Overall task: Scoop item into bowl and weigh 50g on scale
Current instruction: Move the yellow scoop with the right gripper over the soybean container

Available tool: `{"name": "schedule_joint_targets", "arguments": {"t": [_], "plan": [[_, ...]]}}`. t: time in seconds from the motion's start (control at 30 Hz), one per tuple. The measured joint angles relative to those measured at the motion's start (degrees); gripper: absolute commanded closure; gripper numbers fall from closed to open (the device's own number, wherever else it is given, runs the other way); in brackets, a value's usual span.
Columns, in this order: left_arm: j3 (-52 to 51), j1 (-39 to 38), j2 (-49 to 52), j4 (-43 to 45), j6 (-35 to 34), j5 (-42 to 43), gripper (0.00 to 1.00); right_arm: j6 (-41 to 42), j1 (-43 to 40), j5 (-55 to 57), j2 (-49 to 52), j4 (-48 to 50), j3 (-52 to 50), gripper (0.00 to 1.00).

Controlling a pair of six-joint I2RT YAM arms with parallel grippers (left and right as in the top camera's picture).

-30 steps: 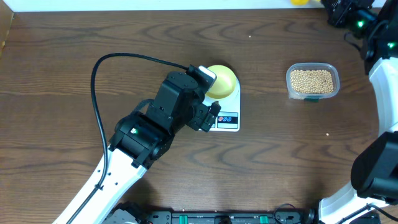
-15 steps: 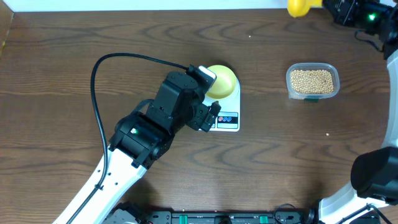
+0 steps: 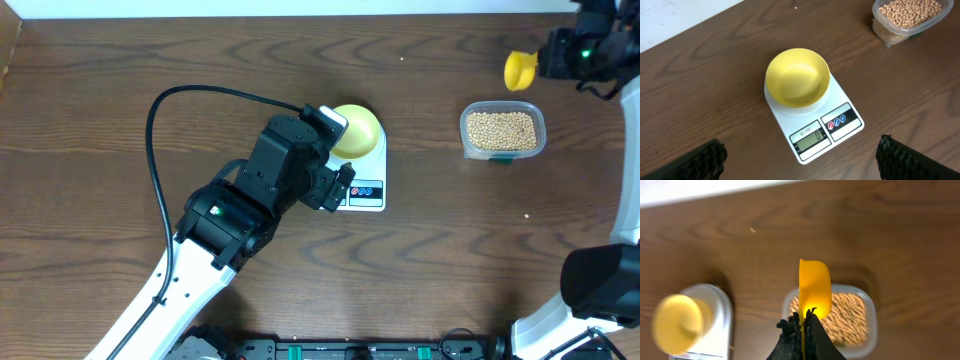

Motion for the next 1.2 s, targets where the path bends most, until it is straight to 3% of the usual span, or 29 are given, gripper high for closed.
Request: {"name": "schedule_joint_targets", "arguments": {"t": [0.5,1.2], "plan": [[0.0,0.0,0.0,0.0,0.0,0.0,0.03,-3.7,5.6,18.2,0.0,-2.5,0.0,0.99],[0.0,0.0,0.0,0.0,0.0,0.0,0.03,-4.8,6.7,19.0,0.1,-2.0,-7.1,0.99]]}}
